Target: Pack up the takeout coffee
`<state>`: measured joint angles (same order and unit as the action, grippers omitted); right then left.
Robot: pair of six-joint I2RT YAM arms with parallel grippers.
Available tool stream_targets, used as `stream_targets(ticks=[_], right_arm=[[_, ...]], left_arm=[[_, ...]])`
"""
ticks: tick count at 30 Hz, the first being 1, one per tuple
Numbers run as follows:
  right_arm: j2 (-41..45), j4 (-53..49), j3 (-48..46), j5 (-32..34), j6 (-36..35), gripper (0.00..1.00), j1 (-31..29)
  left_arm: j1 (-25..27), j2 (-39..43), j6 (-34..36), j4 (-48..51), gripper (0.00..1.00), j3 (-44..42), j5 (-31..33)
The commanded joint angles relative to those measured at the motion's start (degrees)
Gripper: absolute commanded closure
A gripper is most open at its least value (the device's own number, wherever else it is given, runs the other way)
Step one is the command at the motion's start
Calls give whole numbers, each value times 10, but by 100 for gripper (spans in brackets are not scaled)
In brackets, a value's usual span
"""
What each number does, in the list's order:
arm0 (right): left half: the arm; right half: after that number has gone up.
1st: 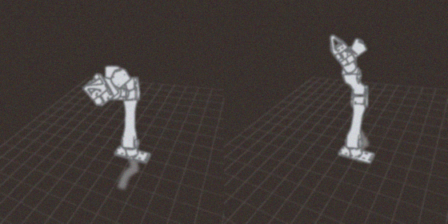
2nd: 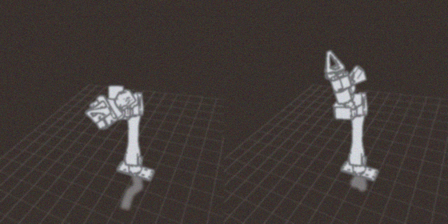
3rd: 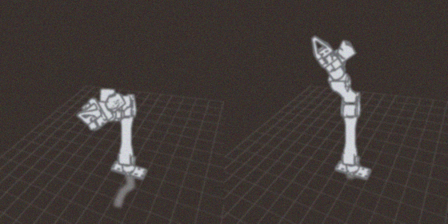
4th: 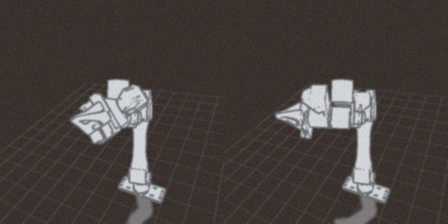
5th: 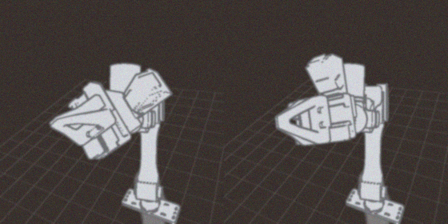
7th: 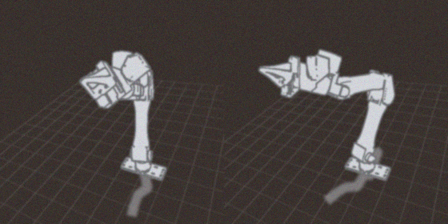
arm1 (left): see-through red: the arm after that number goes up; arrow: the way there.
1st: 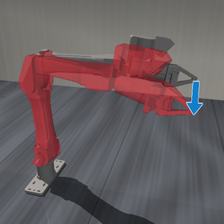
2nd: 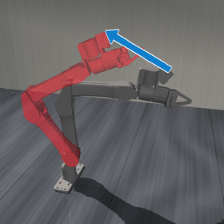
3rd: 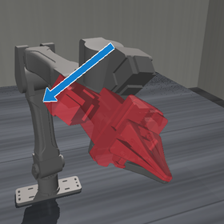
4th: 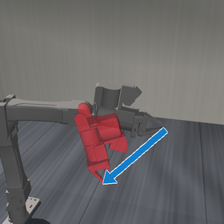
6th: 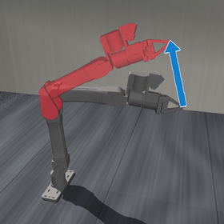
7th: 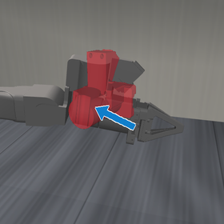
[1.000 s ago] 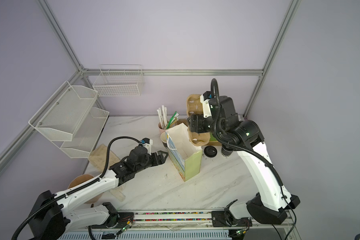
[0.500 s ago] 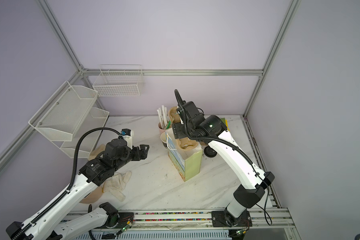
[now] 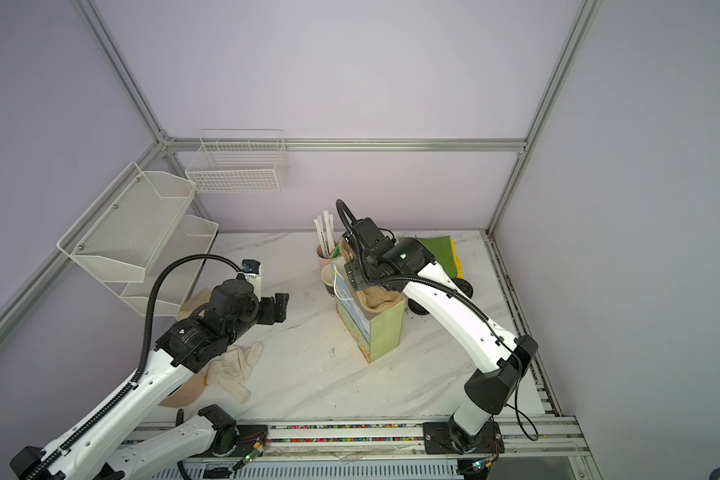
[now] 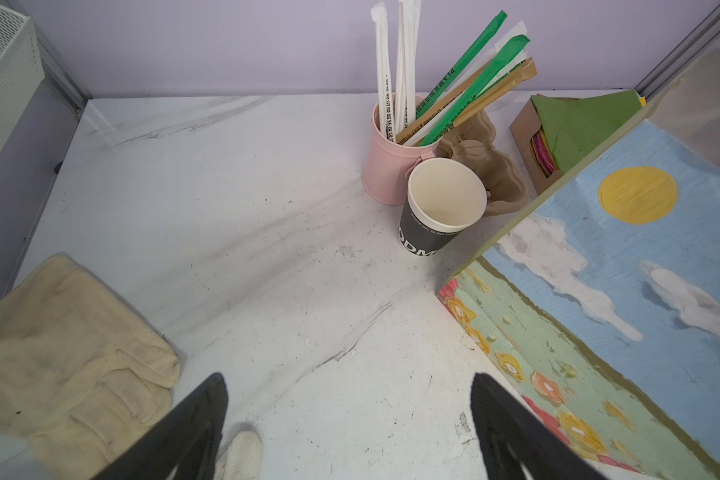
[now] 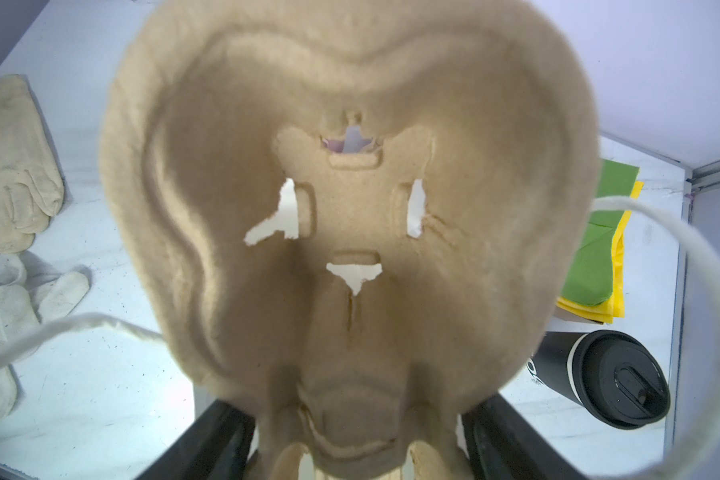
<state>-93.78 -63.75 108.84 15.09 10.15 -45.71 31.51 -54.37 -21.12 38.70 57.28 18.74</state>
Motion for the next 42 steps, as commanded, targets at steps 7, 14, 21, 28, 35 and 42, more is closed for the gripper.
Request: stream_targets(ticks=[7,14,21,28,35,42], right_arm=[[-7,-22,-30,1,1,22,-3],[-22,-6,31,13,4,22,-3],[-44,0,38,10,0,22,-3],[-39,22,-11,8,1,22,-3],[-27,15,-40,-4,20,22,-3],[-7,-5,-62,-6,45,23,-3]], left_arm=[[-5,17,17,-12,9,-1,3],[-7,21,16,-12,10,-3,-1],[-8,25,17,-13,10,-5,0],[-8,25,17,-13,10,-6,-3],[-9,22,17,-13,10,-5,-5],[-12,23,18,-13,10,-4,-9]])
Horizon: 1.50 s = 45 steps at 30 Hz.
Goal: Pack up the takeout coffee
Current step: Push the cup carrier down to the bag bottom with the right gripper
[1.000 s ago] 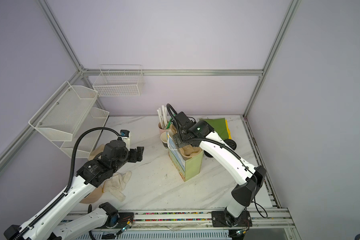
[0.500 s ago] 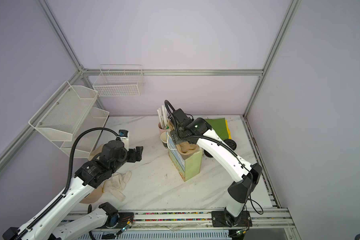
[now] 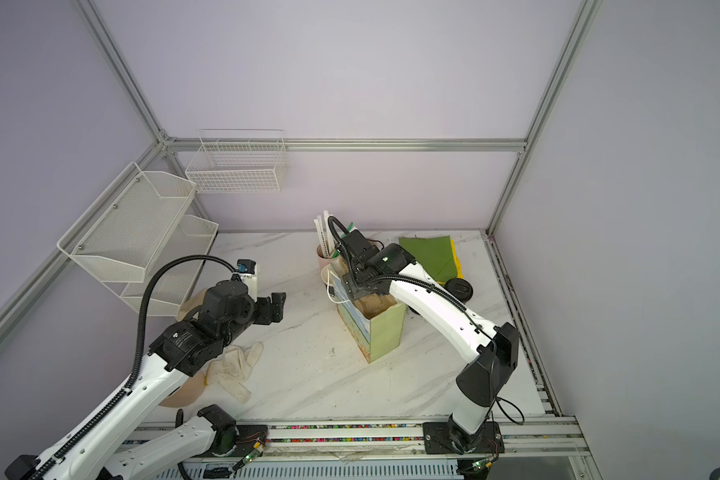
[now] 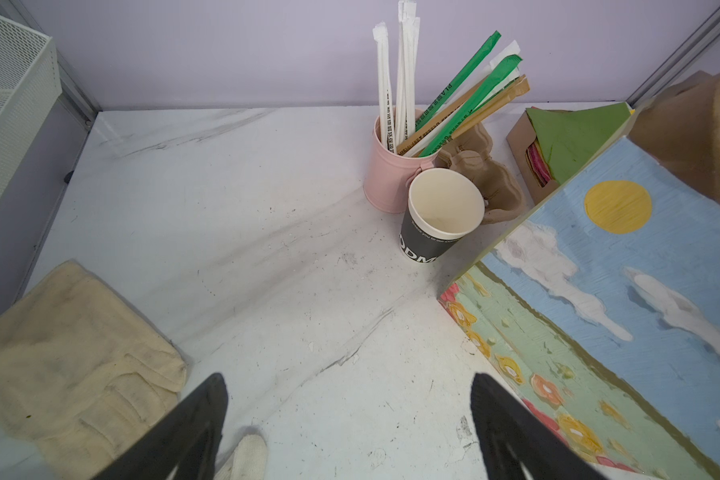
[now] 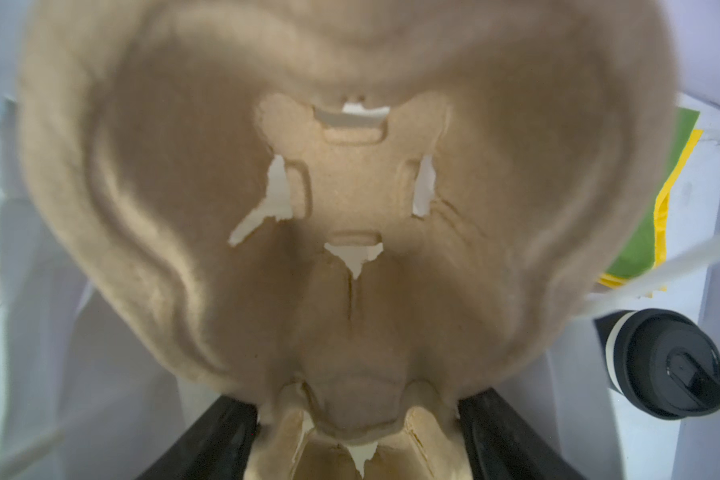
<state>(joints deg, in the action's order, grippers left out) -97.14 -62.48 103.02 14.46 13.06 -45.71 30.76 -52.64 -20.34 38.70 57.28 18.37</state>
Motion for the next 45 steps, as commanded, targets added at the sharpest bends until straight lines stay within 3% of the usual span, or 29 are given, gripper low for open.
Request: stream_targets(ticks=[1,45], right_arm=[[30,-19,-3,0,15,23,-3],[-20,-8,-103,-25,13,23,-2]], left_arm=[[-4,5,10,-13,10,-4,-8],[-14,6,14,-11,10,-4,-15]])
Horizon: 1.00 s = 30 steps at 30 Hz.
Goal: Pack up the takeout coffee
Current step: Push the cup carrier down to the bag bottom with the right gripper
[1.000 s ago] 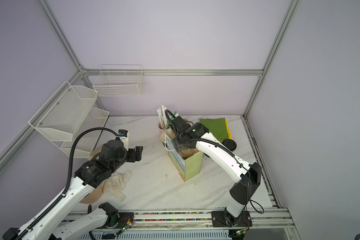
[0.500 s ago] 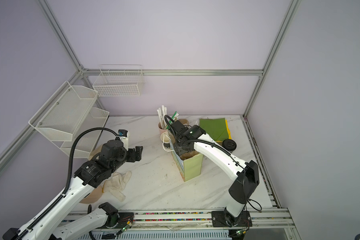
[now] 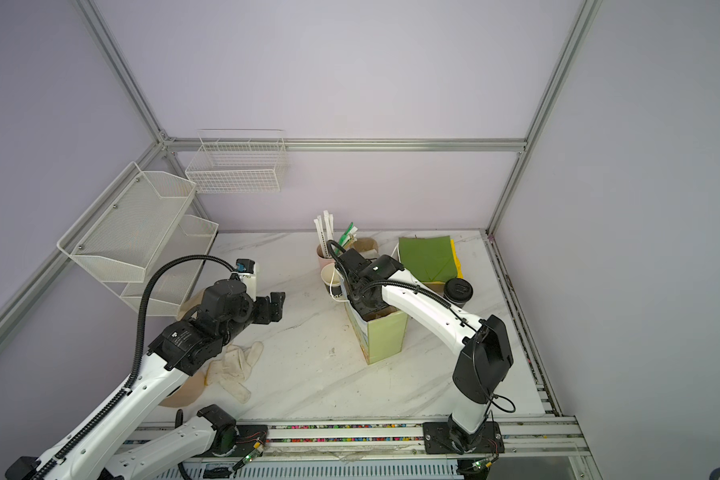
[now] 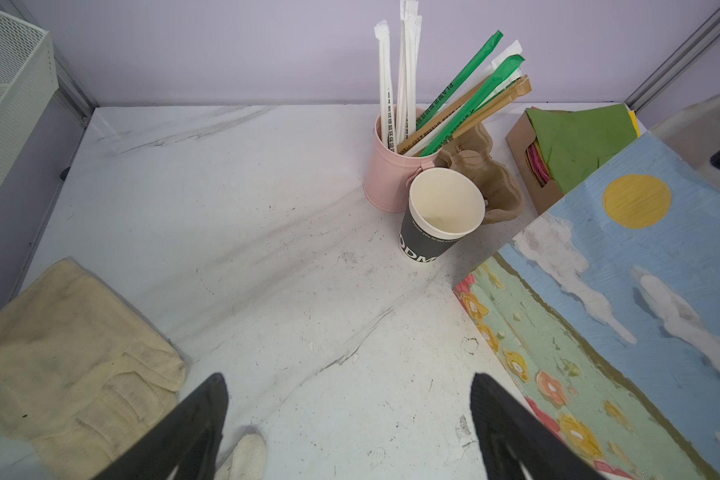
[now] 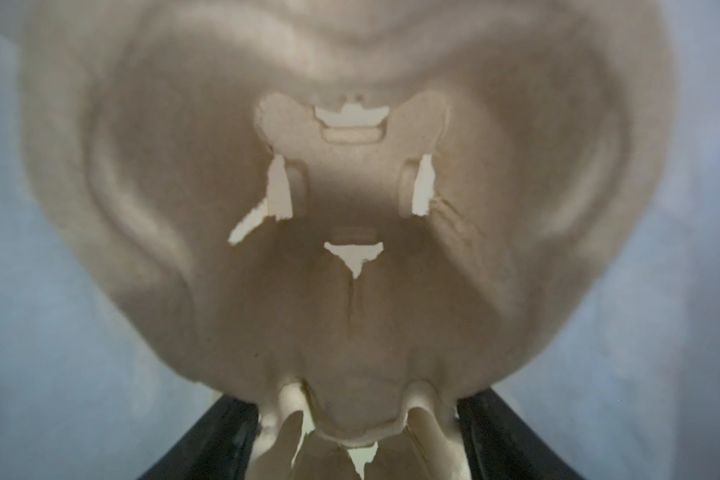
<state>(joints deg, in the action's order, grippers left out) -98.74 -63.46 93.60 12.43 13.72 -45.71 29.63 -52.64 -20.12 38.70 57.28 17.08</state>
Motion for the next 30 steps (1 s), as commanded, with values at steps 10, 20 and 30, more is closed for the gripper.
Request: stream_targets(ticks=[10,20,30], right_arm=[[4,40,-48,-41,3,22,17],[8,56,-64,-48,7,17,26],[17,57,-54,-49,7,12,30]], left_arm=[[-3,3,11,-7,10,-3,-2],[-4,0,12,-7,10,-2,0],[-4,-3,12,-6,10,-2,1]])
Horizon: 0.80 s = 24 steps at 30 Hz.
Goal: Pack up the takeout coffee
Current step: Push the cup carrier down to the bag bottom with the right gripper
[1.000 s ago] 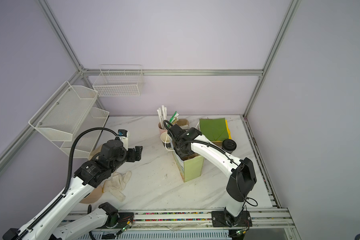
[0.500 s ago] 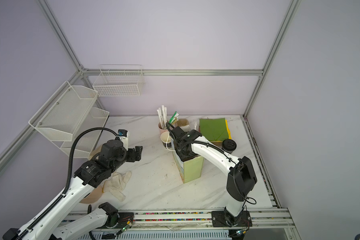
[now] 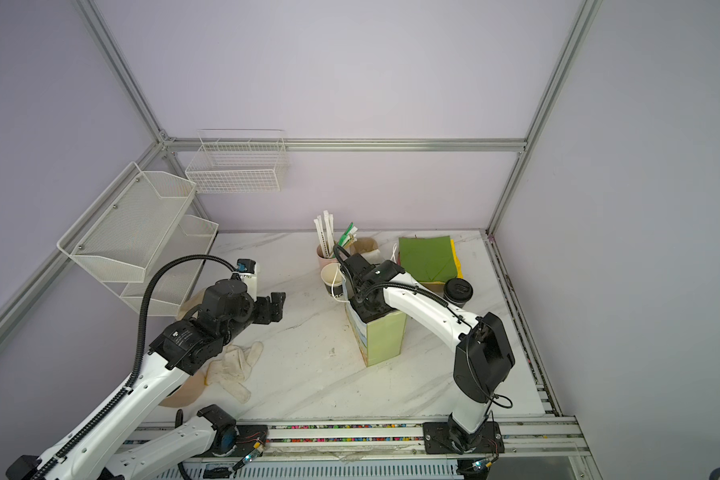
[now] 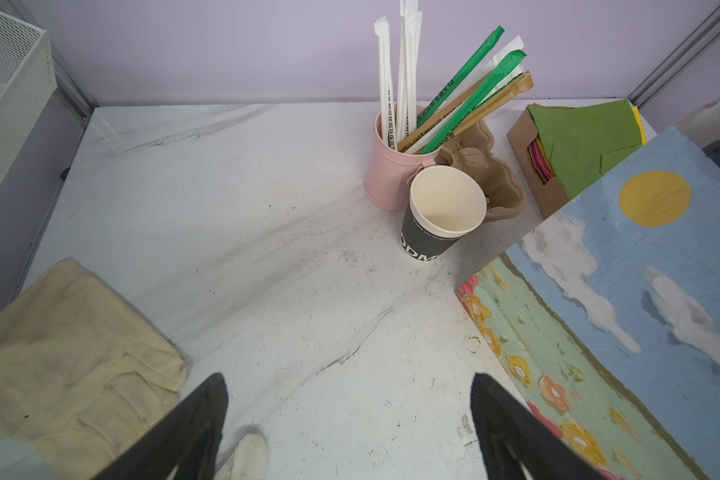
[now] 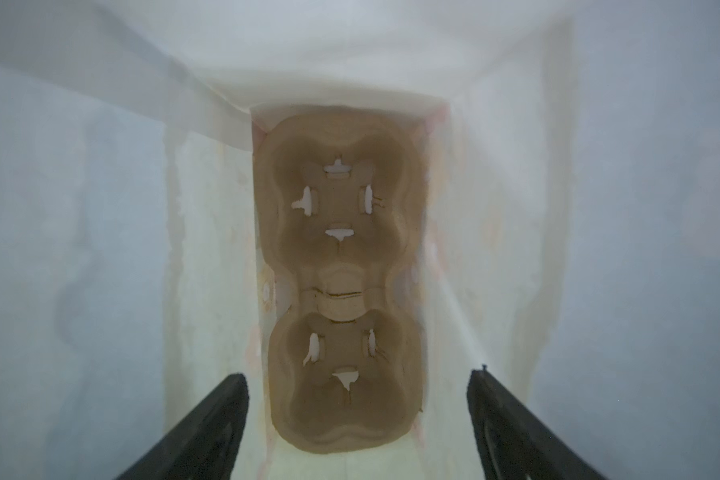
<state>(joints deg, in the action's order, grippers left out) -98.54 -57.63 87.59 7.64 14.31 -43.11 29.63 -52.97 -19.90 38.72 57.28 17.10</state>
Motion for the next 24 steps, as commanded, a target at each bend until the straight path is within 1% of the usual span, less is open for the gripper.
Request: stream_targets(ticks=[1,6,12,22,24], right_arm=[[14,-1,4,1,2,12,4],[19,-1,15,5,9,8,7],[21,-4,34,-10,11,4,9],[22,-11,38,-15,14,3,9],[22,-15,41,-4,17,3,10]], left_arm=[[-4,1,10,-6,10,-2,0],[-4,0,10,-6,9,-1,1],[-4,-2,11,-5,9,-1,0],[-4,-6,11,-5,8,1,-2],[-5,-6,11,-5,8,0,-1]])
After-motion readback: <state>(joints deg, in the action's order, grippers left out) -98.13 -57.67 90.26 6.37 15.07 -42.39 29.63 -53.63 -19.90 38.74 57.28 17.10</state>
